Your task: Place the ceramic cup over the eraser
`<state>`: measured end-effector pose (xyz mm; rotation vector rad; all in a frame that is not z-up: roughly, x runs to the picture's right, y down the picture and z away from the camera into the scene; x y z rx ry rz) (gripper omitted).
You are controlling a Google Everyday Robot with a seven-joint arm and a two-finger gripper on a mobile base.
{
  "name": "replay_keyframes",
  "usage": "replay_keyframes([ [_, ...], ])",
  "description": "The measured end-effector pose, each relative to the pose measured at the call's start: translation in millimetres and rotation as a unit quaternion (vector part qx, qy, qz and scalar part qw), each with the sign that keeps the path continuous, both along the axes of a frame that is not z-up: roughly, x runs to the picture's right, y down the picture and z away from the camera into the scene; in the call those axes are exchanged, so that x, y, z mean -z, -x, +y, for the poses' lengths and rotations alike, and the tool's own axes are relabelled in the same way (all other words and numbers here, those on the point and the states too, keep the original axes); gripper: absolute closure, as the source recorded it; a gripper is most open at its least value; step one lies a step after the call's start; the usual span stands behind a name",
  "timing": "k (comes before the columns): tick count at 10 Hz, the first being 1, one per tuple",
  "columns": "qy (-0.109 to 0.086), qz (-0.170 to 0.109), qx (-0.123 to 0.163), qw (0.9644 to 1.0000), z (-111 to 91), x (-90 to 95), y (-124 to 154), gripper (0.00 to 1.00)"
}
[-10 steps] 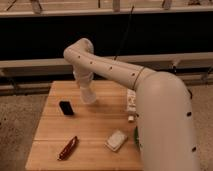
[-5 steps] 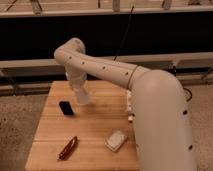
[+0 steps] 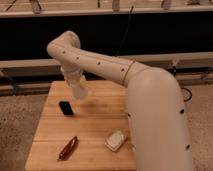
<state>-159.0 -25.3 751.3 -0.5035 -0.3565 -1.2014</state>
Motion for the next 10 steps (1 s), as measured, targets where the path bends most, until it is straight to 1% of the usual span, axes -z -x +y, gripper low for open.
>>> replay_keyframes([
  [2,0.0,-0.011,0.017,0.9998,-4.4,13.3,17.0,0.99],
  [4,0.014,-0.031,0.036,0.9987,2.3,26.2,40.6,0.99],
  [5,0.023,-0.039,0.043,0.9981,6.4,29.3,48.2,0.99],
  [6,0.035,-0.045,0.05,0.9971,13.4,29.6,54.5,0.99],
  [8,0.053,-0.051,0.057,0.9956,26.0,27.8,58.6,0.99],
  [10,0.064,-0.057,0.059,0.9945,38.0,18.8,63.1,0.99],
])
